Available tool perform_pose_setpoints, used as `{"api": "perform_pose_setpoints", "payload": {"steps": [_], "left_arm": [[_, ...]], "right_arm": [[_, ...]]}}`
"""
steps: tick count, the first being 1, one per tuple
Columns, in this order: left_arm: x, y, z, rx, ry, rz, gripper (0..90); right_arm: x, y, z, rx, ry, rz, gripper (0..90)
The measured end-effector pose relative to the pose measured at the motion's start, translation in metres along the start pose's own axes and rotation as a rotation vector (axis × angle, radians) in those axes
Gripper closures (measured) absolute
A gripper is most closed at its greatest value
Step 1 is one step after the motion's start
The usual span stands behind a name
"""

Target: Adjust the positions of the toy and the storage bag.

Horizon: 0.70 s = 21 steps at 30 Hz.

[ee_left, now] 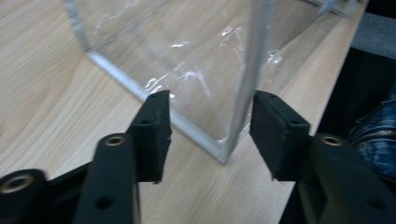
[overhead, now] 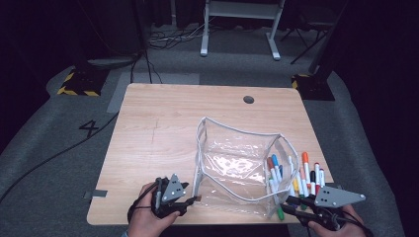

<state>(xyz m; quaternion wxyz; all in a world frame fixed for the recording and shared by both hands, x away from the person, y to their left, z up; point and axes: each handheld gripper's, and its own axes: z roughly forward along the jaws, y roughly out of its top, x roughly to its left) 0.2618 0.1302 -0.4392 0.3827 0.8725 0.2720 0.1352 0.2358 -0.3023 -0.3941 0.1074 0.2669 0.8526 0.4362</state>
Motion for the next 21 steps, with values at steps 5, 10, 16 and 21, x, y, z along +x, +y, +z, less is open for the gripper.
{"api": "perform_pose_setpoints", "payload": {"steps": [5, 10, 16, 21], "left_arm": [[0.017, -0.011, -0.008, 0.021, 0.004, -0.015, 36.1], [0.042, -0.022, -0.011, 0.016, 0.048, -0.036, 34.9], [0.060, -0.032, -0.010, 0.027, 0.071, -0.060, 33.9], [0.072, -0.040, -0.005, 0.043, 0.090, -0.079, 32.0]], "right_arm": [[-0.014, 0.001, -0.008, 0.042, -0.010, -0.018, 56.2], [-0.031, -0.008, -0.015, 0.051, -0.038, 0.017, 53.4], [-0.053, -0.023, -0.025, 0.057, -0.117, 0.085, 50.9], [-0.072, -0.038, -0.033, 0.065, -0.194, 0.146, 50.7]]}}
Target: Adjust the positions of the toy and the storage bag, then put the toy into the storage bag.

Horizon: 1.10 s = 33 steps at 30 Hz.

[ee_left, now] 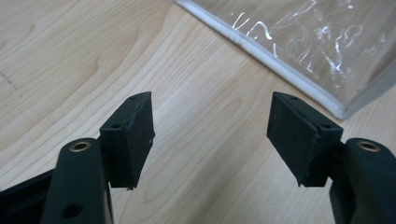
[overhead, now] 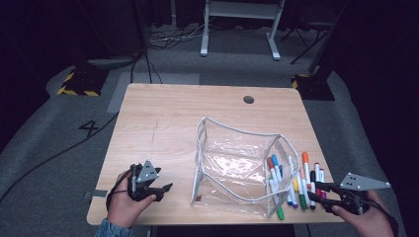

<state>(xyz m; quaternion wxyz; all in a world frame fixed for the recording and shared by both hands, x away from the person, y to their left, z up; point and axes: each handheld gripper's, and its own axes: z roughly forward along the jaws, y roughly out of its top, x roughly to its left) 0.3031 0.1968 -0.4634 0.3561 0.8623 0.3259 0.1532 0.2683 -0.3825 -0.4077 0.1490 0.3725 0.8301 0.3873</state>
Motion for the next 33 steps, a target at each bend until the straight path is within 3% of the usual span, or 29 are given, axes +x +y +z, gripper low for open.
{"api": "perform_pose_setpoints", "payload": {"steps": [3, 4, 14, 18, 21, 22, 26, 31, 33], "left_arm": [[0.004, -0.003, 0.003, 0.009, 0.008, -0.015, 31.3], [0.007, -0.005, 0.005, 0.029, 0.027, -0.021, 30.9], [0.017, -0.026, 0.014, 0.058, 0.065, -0.063, 30.1], [0.019, -0.031, 0.017, 0.062, 0.062, -0.074, 29.8], [0.020, -0.034, 0.020, 0.074, 0.086, -0.071, 29.1], [0.022, -0.036, 0.022, 0.054, 0.078, -0.078, 26.5], [0.024, -0.040, 0.023, 0.022, 0.054, -0.109, 26.4], [0.024, -0.041, 0.024, 0.016, 0.057, -0.110, 25.4], [0.024, -0.041, 0.023, 0.017, 0.059, -0.112, 25.4]], "right_arm": [[-0.009, -0.005, -0.001, 0.012, -0.035, 0.020, 50.8], [-0.018, -0.012, -0.001, 0.025, -0.068, 0.042, 50.7], [-0.055, -0.034, 0.003, 0.083, -0.171, 0.134, 50.4], [-0.065, -0.040, 0.006, 0.103, -0.190, 0.157, 50.6], [-0.072, -0.045, 0.008, 0.100, -0.192, 0.205, 51.7], [-0.074, -0.047, 0.011, 0.110, -0.189, 0.220, 51.6], [-0.074, -0.047, 0.018, 0.137, -0.197, 0.208, 51.6], [-0.076, -0.046, 0.025, 0.171, -0.206, 0.203, 52.9], [-0.081, -0.045, 0.031, 0.205, -0.232, 0.191, 54.4]]}}
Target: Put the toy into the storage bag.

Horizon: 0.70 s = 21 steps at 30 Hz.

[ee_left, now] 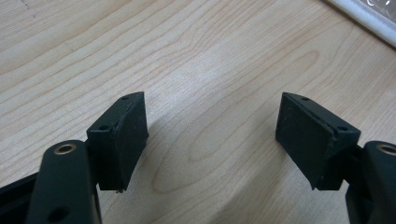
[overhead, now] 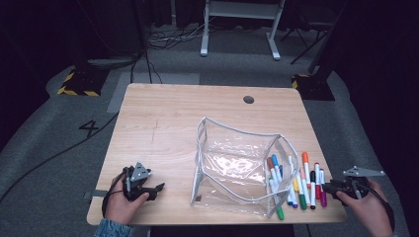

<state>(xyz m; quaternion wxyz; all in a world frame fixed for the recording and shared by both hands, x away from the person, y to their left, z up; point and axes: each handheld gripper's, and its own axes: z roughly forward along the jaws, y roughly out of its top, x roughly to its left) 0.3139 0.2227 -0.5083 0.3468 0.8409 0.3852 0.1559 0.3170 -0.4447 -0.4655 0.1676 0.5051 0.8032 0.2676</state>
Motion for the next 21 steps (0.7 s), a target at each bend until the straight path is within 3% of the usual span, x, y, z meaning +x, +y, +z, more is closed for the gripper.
{"api": "perform_pose_setpoints", "payload": {"steps": [2, 8, 12, 17, 21], "left_arm": [[0.0000, 0.0000, 0.0000, 0.000, 0.000, 0.000, 25.4], [0.0000, 0.0001, 0.0003, 0.000, -0.007, -0.004, 25.0], [-0.0003, 0.0002, 0.0002, 0.001, -0.004, -0.002, 24.9], [-0.0005, 0.0001, 0.0004, 0.000, -0.007, -0.006, 24.7], [-0.0006, 0.0000, 0.0004, 0.000, -0.007, -0.007, 24.8]], "right_arm": [[-0.0017, 0.0005, 0.0037, 0.020, -0.021, 0.001, 54.4], [-0.0015, 0.0004, 0.0073, 0.028, -0.015, 0.018, 56.3], [0.0006, 0.0001, 0.0118, 0.065, -0.042, 0.020, 63.0], [-0.0011, 0.0022, 0.0101, 0.096, -0.061, 0.061, 73.4], [-0.0039, 0.0035, 0.0116, 0.109, -0.068, 0.093, 74.9]]}}
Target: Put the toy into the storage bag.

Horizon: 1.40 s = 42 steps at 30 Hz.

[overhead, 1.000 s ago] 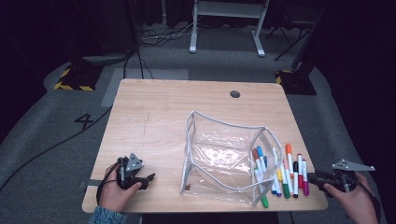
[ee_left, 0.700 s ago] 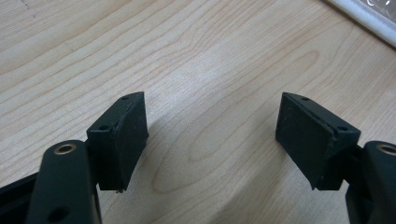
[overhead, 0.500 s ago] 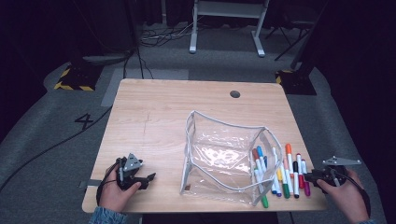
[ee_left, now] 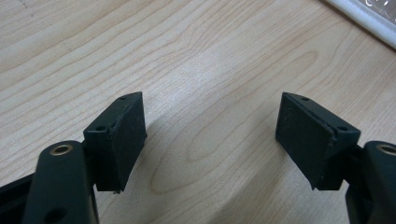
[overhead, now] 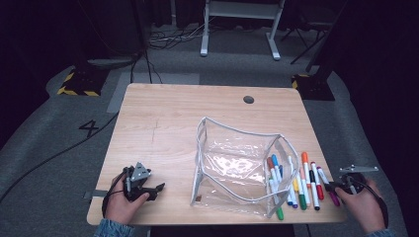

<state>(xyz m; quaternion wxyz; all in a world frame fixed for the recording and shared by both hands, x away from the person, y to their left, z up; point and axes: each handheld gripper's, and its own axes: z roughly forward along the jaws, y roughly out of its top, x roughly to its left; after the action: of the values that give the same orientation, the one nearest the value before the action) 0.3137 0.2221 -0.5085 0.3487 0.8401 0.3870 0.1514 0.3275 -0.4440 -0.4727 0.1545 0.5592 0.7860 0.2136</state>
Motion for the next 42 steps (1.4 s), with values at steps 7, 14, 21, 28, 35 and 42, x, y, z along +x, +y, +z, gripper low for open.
{"api": "perform_pose_setpoints", "payload": {"steps": [7, 14, 21, 28, 35, 42], "left_arm": [[-0.001, 0.001, 0.001, 0.000, 0.005, -0.009, 24.7], [-0.001, 0.001, 0.001, -0.001, 0.010, -0.004, 24.7], [0.000, 0.002, 0.002, -0.001, 0.009, -0.004, 24.5], [-0.001, 0.002, 0.002, 0.000, 0.007, -0.005, 24.5], [-0.001, 0.002, 0.002, -0.001, 0.007, -0.005, 24.5], [-0.001, 0.002, 0.002, 0.000, 0.007, -0.005, 24.6]], "right_arm": [[0.000, 0.002, 0.000, 0.011, -0.017, 0.021, 76.9], [-0.004, 0.003, -0.007, -0.028, 0.005, 0.029, 76.9], [0.000, 0.009, -0.030, -0.077, 0.022, -0.004, 76.9], [0.011, 0.023, -0.060, -0.153, 0.086, -0.026, 76.9], [0.023, 0.048, -0.095, -0.220, 0.114, -0.093, 76.9], [0.039, 0.074, -0.123, -0.265, 0.138, -0.164, 76.9]]}}
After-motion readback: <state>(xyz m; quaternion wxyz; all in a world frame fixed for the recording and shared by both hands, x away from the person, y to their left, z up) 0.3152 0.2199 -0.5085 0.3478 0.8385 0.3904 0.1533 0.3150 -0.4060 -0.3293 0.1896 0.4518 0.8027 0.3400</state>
